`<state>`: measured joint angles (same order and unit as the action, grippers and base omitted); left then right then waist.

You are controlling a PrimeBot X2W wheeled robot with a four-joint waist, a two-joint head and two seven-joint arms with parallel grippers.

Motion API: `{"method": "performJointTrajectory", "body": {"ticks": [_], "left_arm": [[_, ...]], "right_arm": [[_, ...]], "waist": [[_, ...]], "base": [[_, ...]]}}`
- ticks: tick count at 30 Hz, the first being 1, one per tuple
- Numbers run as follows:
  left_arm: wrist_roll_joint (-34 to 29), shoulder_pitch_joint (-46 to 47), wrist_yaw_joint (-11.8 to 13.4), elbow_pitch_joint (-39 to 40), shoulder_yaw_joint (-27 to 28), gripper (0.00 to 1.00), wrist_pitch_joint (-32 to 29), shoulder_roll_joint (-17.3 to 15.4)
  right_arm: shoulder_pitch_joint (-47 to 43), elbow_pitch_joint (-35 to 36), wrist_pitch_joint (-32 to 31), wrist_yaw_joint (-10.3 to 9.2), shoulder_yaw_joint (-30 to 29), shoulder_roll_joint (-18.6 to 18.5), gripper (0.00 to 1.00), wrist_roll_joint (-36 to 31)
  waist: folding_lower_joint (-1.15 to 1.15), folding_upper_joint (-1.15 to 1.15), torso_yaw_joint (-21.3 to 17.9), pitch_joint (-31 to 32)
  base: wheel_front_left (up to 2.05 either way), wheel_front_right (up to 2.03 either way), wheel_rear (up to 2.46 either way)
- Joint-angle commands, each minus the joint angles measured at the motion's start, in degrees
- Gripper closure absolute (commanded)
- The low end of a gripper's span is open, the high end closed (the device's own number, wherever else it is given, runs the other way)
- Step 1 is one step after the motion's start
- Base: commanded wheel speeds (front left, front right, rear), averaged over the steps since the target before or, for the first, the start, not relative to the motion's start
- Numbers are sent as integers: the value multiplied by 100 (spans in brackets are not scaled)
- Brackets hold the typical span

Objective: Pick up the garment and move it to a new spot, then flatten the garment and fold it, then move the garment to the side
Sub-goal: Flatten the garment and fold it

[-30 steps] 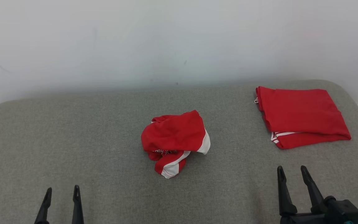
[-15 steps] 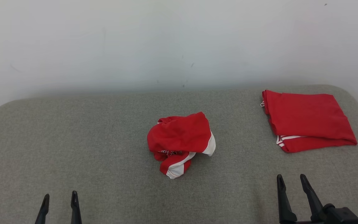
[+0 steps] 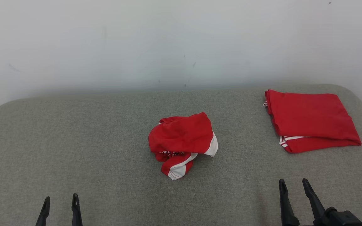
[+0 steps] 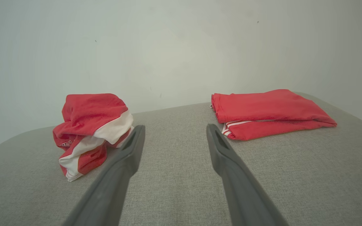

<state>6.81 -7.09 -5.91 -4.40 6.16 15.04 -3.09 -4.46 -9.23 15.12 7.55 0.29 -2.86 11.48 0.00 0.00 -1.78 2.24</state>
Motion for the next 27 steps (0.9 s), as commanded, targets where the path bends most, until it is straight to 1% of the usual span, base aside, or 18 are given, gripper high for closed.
{"method": "performJointTrajectory", "body": {"ticks": [1,7,27], "left_arm": [[-26,7,-5,-1,31,0,17,20],[-14,11,-22,-34,46,0,17,23],[107,-65,67,36,-4,0,17,24]], "right_arm": [[31,-10,3,-10,0,-4,0,-7],[43,-20,3,-10,7,-4,0,-22],[42,-42,3,-10,25,-4,0,0]], "waist": [[0,0,1,-9],[0,0,-5,-20],[0,0,-63,-17]], "base": [[0,0,0],[0,0,0],[0,0,0]]}}
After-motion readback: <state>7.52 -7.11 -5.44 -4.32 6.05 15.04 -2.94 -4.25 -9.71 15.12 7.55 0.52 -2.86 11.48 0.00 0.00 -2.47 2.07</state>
